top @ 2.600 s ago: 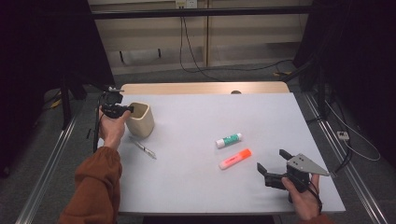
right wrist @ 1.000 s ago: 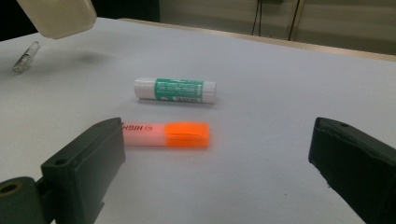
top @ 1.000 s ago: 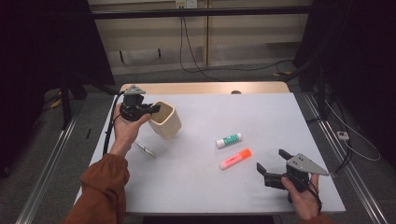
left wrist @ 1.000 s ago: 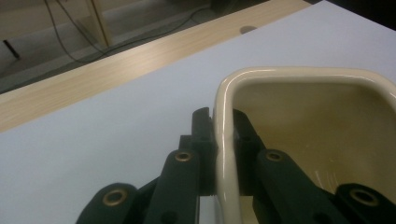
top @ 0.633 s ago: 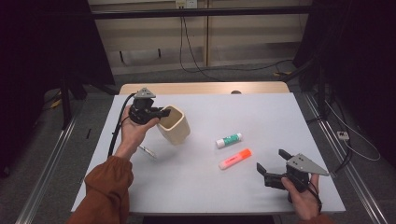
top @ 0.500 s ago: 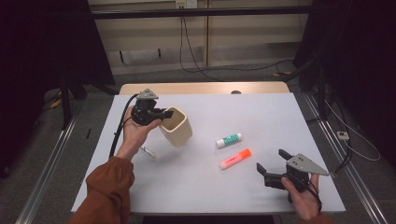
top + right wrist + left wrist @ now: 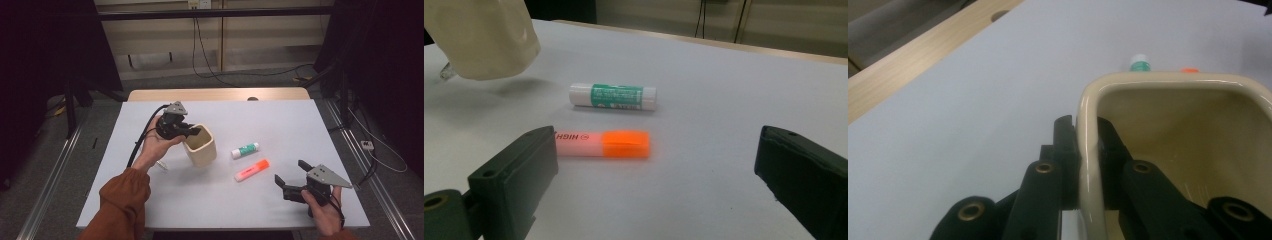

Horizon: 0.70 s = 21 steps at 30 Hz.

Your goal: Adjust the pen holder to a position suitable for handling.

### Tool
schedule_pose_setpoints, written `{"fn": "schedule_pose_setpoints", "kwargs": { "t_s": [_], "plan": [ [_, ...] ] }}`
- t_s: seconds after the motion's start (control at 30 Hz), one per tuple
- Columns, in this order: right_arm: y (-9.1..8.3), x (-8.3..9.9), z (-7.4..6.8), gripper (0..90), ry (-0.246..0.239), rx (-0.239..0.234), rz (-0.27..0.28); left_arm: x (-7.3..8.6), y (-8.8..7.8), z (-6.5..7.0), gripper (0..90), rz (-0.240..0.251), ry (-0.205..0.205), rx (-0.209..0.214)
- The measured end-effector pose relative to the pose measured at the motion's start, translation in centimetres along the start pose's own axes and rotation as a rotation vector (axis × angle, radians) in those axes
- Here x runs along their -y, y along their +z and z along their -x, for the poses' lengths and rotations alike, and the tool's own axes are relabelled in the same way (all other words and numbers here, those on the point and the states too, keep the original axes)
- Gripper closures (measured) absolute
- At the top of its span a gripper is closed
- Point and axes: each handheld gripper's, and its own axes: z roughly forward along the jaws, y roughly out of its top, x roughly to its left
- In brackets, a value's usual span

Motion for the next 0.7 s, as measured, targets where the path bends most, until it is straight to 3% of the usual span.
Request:
{"fn": "schedule_pose_setpoints", "kwargs": {
  "t_s": [0.23, 0.7],
  "plan": [
    [0.0, 0.0, 0.0, 3.5, 0.001, 0.0, 0.003, -0.4, 1.2, 0.8, 83.2, -0.022, 0.05, 0.07],
    [-0.1, 0.0, 0.0, 3.5, 0.002, -0.002, 0.002, -0.7, 3.4, 1.7, 83.1, -0.058, 0.086, 0.15]
  ]
}}
